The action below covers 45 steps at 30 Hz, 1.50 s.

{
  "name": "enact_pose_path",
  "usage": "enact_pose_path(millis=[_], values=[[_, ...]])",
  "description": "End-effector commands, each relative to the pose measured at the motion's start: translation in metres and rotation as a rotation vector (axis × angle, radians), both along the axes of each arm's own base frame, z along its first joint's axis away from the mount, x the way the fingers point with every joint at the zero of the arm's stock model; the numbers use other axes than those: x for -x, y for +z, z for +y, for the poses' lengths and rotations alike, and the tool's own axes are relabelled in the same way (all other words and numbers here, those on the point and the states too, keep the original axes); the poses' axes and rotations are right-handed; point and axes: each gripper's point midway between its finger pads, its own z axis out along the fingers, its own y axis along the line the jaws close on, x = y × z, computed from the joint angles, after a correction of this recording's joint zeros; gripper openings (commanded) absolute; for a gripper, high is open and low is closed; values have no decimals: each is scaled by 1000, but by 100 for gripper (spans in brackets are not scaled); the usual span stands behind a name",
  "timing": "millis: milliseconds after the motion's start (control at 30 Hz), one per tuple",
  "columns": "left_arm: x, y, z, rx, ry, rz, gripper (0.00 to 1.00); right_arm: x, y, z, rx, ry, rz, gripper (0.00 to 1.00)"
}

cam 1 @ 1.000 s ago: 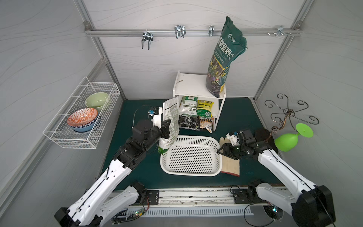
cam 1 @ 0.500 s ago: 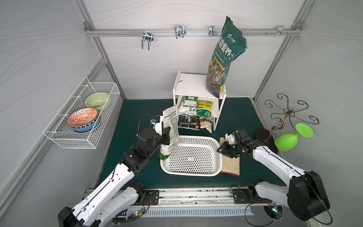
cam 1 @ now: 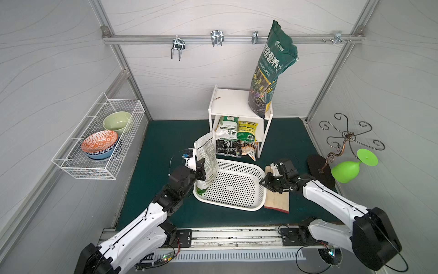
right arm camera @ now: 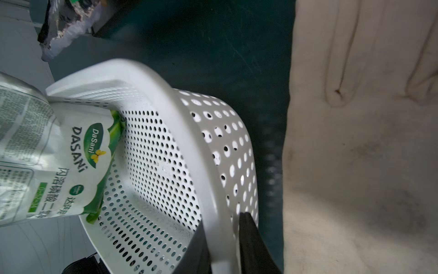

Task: Take down the fertilizer bag from the shelf
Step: Place the fertilizer bag in the storage box, then pick up the fertilizer bag from the shelf.

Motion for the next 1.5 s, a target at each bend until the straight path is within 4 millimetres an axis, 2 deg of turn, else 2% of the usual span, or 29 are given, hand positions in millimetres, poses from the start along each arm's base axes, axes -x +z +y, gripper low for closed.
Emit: enact_pose_path(millis=[0, 33, 133, 300, 400, 433, 467, 500, 533, 567, 733, 800, 867, 933, 1000, 1067, 1133, 1267, 1467], values=[[7, 87, 21, 168, 87, -297, 0, -3, 0, -3, 14, -61, -15, 21], [9, 83, 25, 163, 97, -294, 0, -3, -1, -2, 20, -61, -16, 21], [14, 53, 34, 132, 132, -220, 0, -1, -2, 2, 33, -59, -15, 21], [21, 17, 47, 211, 186, -141, 0, -2, -4, 6, 39, -54, -13, 21], [24, 4, 51, 255, 210, -106, 7, -3, -5, 10, 34, -47, -11, 21], [25, 2, 53, 267, 219, -100, 18, -3, -5, 11, 30, -45, -11, 21], [26, 1, 54, 276, 224, -97, 35, -3, -6, 13, 26, -42, -9, 21], [27, 1, 57, 282, 237, -95, 62, -4, -5, 15, 19, -34, -12, 21], [29, 3, 63, 286, 264, -95, 83, -5, -6, 17, 16, -30, -10, 22], [30, 7, 69, 282, 291, -99, 98, -6, -6, 19, 14, -26, -6, 22], [36, 57, 86, 187, 345, -241, 99, -7, -7, 26, 10, -5, -1, 25], [36, 79, 82, 134, 318, -283, 99, -8, -7, 28, 10, 5, -2, 26], [33, 99, 75, 76, 282, -304, 99, -12, -3, 28, 25, 11, -20, 33], [25, 115, 61, 10, 228, -310, 99, -15, 3, 24, 55, 13, -48, 48], [18, 129, 47, -52, 170, -315, 99, -19, 12, 21, 75, 22, -83, 75], [8, 141, 36, -101, 141, -332, 99, -22, 20, 19, 91, 34, -109, 85], [-2, 155, 22, -133, 103, -371, 99, -25, 27, 18, 113, 57, -131, 89], [-22, 184, -14, -146, -23, -388, 99, -34, 40, 9, 141, 72, -160, 90], [-57, 224, -76, -31, -216, -339, 99, -48, 53, -11, 101, 52, -178, 90]])
